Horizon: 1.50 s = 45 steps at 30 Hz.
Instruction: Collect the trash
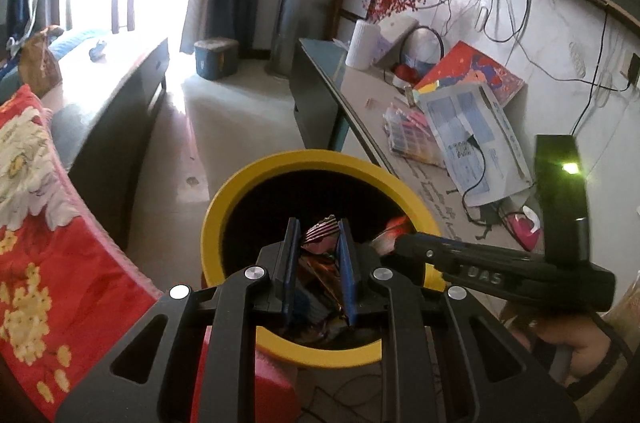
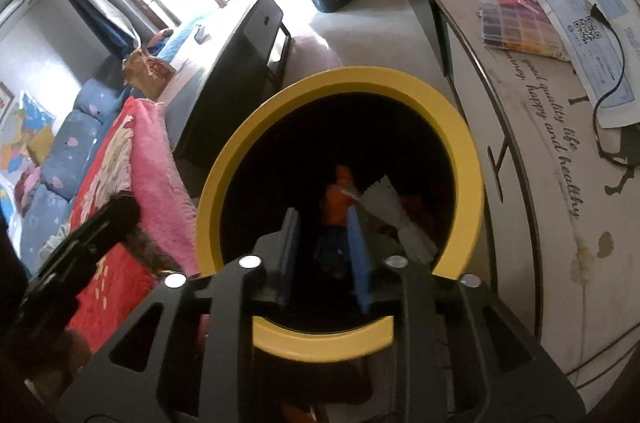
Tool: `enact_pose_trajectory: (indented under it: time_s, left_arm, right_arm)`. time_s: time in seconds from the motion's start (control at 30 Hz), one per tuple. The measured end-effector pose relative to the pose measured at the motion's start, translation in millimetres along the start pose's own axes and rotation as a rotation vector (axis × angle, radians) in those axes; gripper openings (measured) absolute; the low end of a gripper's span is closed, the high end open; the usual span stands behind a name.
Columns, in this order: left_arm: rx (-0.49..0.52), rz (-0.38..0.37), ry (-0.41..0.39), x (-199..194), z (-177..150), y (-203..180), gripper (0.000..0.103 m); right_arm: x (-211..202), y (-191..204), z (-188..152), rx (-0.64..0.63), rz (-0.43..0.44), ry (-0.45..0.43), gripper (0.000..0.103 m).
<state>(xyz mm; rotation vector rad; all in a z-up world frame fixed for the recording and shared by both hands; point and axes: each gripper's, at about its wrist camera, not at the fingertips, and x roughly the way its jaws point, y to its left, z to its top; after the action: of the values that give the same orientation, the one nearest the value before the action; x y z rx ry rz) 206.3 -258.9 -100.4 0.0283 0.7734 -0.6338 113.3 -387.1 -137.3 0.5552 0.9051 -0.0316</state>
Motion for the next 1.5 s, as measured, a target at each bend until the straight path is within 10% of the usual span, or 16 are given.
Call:
enact_pose_trajectory:
  time_s: [0.5,1.1,1.5]
  left_arm:
    - [-0.05,0.119,-0.06,-43,-4,26,0.095]
    - [-0.137,0.412,-0.261,-186,-66,69,0.097]
    - [-0.163,0.478,-0.347,-238,-99,70,0.097]
  right_arm:
    - [-60,27,-11,-0.083,-0.093,-0.216,0.087]
    - [-116,145,-93,-0.444,-0.011,-0.62,0.092]
    - [-126,159,-110,-0.485,0.02,-0.685,0.092]
